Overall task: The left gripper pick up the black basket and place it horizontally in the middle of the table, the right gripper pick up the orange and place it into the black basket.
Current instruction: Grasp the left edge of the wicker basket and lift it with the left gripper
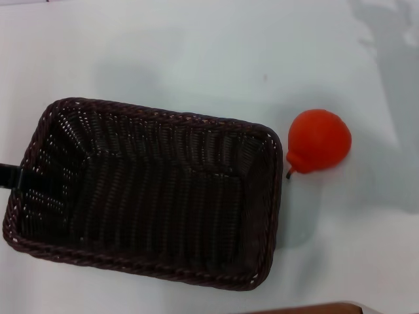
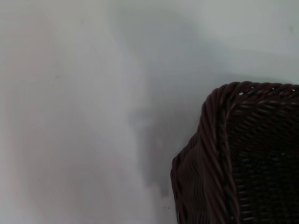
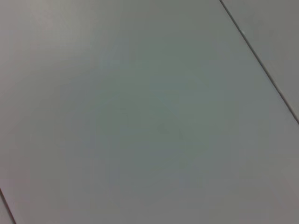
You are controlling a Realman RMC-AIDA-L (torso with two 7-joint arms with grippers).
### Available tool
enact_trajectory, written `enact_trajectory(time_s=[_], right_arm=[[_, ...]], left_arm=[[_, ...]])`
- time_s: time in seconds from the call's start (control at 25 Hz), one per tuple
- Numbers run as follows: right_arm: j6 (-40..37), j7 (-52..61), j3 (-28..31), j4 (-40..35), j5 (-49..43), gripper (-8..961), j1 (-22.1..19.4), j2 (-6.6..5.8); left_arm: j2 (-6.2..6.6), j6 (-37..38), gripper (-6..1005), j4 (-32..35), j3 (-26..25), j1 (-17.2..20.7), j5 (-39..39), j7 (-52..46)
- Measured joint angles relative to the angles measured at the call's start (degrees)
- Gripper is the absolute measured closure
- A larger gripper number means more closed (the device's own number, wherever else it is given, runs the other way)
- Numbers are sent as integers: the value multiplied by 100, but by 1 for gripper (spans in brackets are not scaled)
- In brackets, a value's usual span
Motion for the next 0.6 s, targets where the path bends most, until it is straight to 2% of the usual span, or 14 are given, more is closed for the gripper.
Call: enact_trajectory(time_s=[0.12, 0.56, 0.6], right_arm=[[-6, -1, 1, -15, 0, 10, -16, 0], [-58, -3, 52, -27, 0, 11, -45, -6], [-61, -3, 53, -28, 0, 11, -45, -7]], left_arm=[[-8, -10, 476, -48, 14, -1, -22, -4], [-14, -17, 691, -60, 27, -15, -76, -73], [-14, -18, 746, -61, -2, -10, -143, -73]])
